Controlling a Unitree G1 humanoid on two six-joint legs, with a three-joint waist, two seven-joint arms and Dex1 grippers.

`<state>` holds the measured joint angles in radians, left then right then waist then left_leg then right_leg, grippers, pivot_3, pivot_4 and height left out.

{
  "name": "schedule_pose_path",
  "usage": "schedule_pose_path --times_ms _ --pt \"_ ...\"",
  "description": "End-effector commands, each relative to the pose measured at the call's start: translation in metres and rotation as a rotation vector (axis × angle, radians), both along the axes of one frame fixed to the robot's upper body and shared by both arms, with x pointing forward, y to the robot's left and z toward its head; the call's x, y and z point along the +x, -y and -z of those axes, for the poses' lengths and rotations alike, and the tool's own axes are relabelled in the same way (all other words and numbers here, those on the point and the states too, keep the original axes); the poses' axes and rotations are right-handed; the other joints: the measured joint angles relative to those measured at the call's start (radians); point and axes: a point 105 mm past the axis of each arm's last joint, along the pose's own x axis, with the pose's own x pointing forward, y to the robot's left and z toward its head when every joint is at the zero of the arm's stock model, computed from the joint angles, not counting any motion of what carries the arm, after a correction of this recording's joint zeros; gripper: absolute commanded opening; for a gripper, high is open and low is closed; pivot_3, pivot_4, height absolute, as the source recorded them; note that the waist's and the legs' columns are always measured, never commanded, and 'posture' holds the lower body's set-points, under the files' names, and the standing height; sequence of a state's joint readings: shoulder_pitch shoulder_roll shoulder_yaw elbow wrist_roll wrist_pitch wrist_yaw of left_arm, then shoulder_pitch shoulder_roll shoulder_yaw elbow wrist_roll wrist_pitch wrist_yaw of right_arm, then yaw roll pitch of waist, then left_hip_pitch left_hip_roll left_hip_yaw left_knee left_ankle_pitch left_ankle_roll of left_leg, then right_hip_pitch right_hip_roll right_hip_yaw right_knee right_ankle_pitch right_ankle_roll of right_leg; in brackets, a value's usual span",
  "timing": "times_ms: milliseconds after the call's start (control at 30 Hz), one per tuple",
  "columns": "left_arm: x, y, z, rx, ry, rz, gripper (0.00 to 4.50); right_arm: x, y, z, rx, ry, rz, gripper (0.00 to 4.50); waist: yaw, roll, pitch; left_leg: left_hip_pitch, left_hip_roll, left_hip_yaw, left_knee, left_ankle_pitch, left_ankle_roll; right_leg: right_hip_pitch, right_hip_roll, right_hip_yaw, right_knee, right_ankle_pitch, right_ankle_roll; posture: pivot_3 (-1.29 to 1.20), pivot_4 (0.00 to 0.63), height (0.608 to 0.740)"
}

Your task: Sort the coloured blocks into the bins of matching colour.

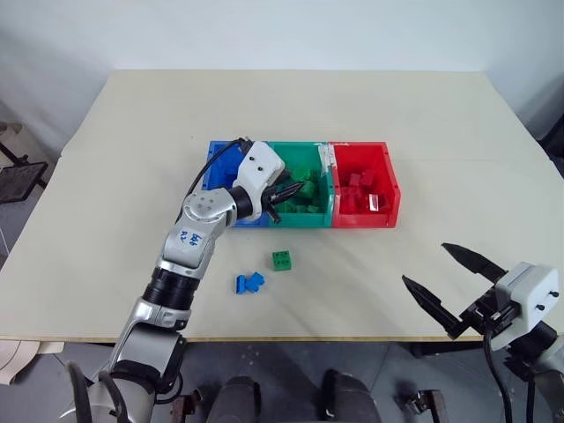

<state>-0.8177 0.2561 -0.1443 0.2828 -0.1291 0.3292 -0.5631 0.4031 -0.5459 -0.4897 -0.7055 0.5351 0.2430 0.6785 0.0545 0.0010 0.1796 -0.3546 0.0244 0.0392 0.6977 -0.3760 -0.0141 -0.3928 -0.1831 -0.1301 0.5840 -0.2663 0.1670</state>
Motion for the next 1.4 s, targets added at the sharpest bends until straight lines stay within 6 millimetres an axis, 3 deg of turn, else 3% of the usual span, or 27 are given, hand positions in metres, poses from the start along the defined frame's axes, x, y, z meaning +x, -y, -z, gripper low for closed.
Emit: schedule_pose_path --times_ms 33,133,300,367,500,567,700,800,933,1033,1133,1300,1400 --pt "-0.001 0.010 -0.017 -0.042 0.042 0.081 1.62 0.001 0.000 -0.008 -0.021 0.039 0.005 4.50 0.000 0.000 0.000 0.000 0.000 0.000 0.000 0.000 0.000 0.000 0.000 0.000 0.000 0.000 0.000 0.00 0.150 0.740" --pt "-0.005 0.004 -0.016 -0.027 0.035 0.140 2.39 0.004 -0.003 -0.009 -0.031 0.046 -0.021 4.50 -0.004 0.000 0.000 0.000 0.000 0.000 0.000 0.000 0.000 0.000 0.000 0.000 0.000 0.000 0.000 0.00 0.150 0.740" --pt "-0.031 -0.015 -0.021 -0.015 0.099 0.300 4.03 0.012 -0.014 -0.010 -0.049 0.053 -0.096 4.50 -0.020 0.000 0.000 0.001 0.000 0.000 -0.001 0.000 0.000 0.000 0.000 0.000 0.001 0.000 0.000 0.00 0.150 0.740" --pt "-0.041 -0.034 -0.018 -0.006 0.104 0.318 4.48 0.015 -0.019 -0.011 -0.063 0.057 -0.140 4.50 -0.028 0.000 0.000 0.001 0.000 0.000 -0.001 0.000 0.001 0.000 0.000 0.000 0.002 0.000 0.000 0.00 0.150 0.740" --pt "-0.065 -0.085 -0.006 0.025 0.099 0.323 4.48 0.022 -0.035 -0.013 -0.105 0.050 -0.274 4.50 -0.037 0.001 0.000 0.002 0.001 0.000 -0.001 0.000 0.000 -0.001 0.000 0.000 0.002 0.000 0.000 0.00 0.150 0.740" --pt "-0.078 -0.120 0.009 0.067 -0.003 0.276 4.48 0.027 -0.045 -0.012 -0.144 0.036 -0.351 4.50 -0.051 0.001 0.000 0.002 0.001 0.000 -0.002 0.000 0.000 -0.001 0.000 0.001 0.003 0.000 0.000 0.00 0.150 0.740" --pt "-0.091 -0.188 0.031 0.116 -0.060 0.047 4.48 0.039 -0.061 -0.015 -0.164 0.049 -0.453 4.50 -0.052 0.001 0.000 0.002 0.003 0.000 -0.002 -0.001 -0.001 -0.002 0.001 0.000 0.003 0.000 0.000 0.00 0.150 0.740" --pt "-0.105 -0.208 0.039 0.130 -0.096 -0.015 4.48 0.040 -0.070 -0.011 -0.197 0.029 -0.538 4.50 -0.035 0.000 0.000 0.002 0.002 -0.001 -0.001 -0.002 -0.001 -0.001 0.001 0.000 0.003 0.000 0.000 0.00 0.150 0.740" --pt "-0.123 -0.203 0.043 0.185 -0.103 0.029 4.48 0.043 -0.071 -0.010 -0.205 0.015 -0.570 4.50 -0.026 0.000 0.000 0.001 0.002 0.000 0.000 -0.003 0.000 -0.001 0.001 -0.001 0.003 0.000 0.001 0.00 0.150 0.740" --pt "-0.124 -0.188 0.041 0.206 -0.099 0.059 4.48 0.046 -0.069 -0.011 -0.203 0.015 -0.566 4.50 -0.027 0.000 0.000 0.001 0.003 0.000 0.000 -0.003 0.000 -0.001 0.001 -0.001 0.003 0.000 0.000 0.00 0.150 0.740" --pt "-0.130 -0.147 0.045 0.286 -0.139 0.210 4.48 0.044 -0.064 -0.007 -0.211 -0.005 -0.552 4.50 -0.028 0.000 0.000 0.001 0.003 0.000 0.000 -0.003 0.000 -0.001 0.001 -0.001 0.003 0.000 0.000 0.00 0.150 0.740" --pt "-0.123 -0.086 0.051 0.356 -0.134 0.325 4.48 0.036 -0.052 0.000 -0.226 -0.043 -0.500 4.50 -0.027 0.000 0.000 0.001 0.002 0.000 0.001 -0.004 0.000 -0.001 0.001 -0.001 0.003 0.000 0.001 0.00 0.150 0.740" --pt "-0.109 -0.064 0.061 0.408 -0.147 0.297 4.48 0.030 -0.048 0.001 -0.211 -0.051 -0.478 4.50 -0.030 0.000 0.000 0.002 0.002 0.001 0.000 -0.003 0.000 -0.001 0.001 -0.001 0.003 0.000 0.001 0.00 0.150 0.740"
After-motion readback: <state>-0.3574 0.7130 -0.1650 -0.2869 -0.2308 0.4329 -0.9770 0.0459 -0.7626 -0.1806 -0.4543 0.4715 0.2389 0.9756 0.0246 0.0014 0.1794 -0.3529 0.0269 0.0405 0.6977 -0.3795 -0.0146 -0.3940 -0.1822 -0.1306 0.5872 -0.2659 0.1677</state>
